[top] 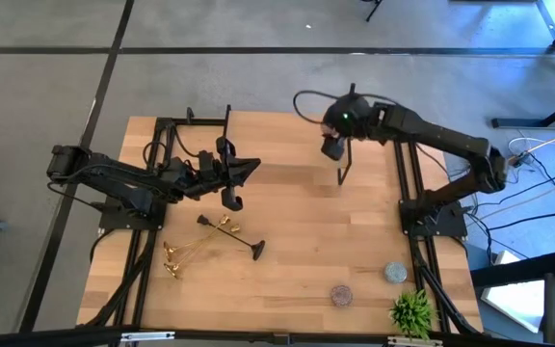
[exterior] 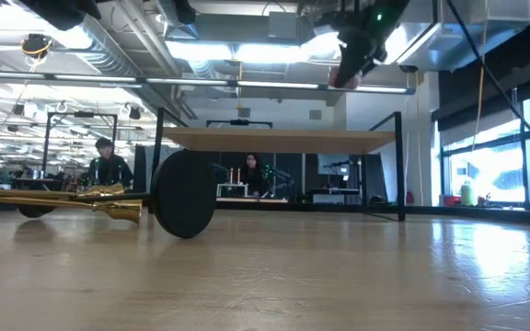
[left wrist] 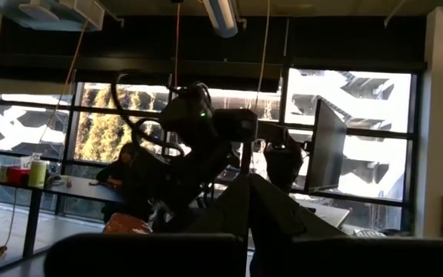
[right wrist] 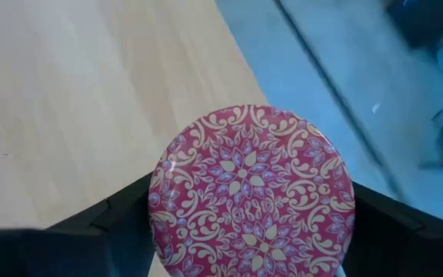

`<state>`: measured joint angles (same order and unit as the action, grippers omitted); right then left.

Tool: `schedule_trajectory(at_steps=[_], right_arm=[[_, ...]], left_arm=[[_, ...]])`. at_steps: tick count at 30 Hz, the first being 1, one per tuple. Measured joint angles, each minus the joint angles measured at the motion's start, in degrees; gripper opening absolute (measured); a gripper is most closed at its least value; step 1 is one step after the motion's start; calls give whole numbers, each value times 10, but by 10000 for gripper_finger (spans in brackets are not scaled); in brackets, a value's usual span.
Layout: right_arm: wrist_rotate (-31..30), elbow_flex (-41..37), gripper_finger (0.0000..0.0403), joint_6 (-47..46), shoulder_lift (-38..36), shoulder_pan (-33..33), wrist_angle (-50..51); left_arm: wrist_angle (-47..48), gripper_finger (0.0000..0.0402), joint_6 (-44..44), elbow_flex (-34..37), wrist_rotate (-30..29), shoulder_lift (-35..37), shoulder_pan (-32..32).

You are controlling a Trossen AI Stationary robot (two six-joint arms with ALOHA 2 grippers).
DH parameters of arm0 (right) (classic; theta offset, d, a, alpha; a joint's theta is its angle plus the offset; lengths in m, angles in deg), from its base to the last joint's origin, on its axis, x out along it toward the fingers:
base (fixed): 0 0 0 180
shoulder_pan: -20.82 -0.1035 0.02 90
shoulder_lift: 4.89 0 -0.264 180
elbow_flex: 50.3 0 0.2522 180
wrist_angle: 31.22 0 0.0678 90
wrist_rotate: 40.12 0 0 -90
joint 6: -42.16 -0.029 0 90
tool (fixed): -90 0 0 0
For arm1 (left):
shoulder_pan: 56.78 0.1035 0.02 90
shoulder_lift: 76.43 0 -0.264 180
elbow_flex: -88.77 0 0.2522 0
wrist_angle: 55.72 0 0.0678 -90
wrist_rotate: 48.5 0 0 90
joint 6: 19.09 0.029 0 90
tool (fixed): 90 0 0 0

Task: Pick & Place candle stick holders
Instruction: Put the pink scented candle on the shelf

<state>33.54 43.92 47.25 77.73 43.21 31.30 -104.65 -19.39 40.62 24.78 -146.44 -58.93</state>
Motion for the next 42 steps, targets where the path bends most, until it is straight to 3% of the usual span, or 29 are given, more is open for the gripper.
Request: schedule_trajectory(at_steps=[3, 8, 12, 26, 42], right_arm=[[48, 0, 307, -23, 14, 31, 15], [57, 0, 307, -34, 38, 50, 34], [112, 0, 307, -48, 50, 55, 33], [102, 0, 307, -85, 105, 55, 30], [95, 0, 307, -107, 109, 74, -17]], left_arm=[[0, 4, 0, 0, -1, 0, 2], [3, 4, -1, 0, -1, 0, 9], [9, 4, -6, 0, -1, 0, 15], [12, 4, -15, 0, -1, 0, 17], [12, 4, -11, 0, 3, 0, 17]])
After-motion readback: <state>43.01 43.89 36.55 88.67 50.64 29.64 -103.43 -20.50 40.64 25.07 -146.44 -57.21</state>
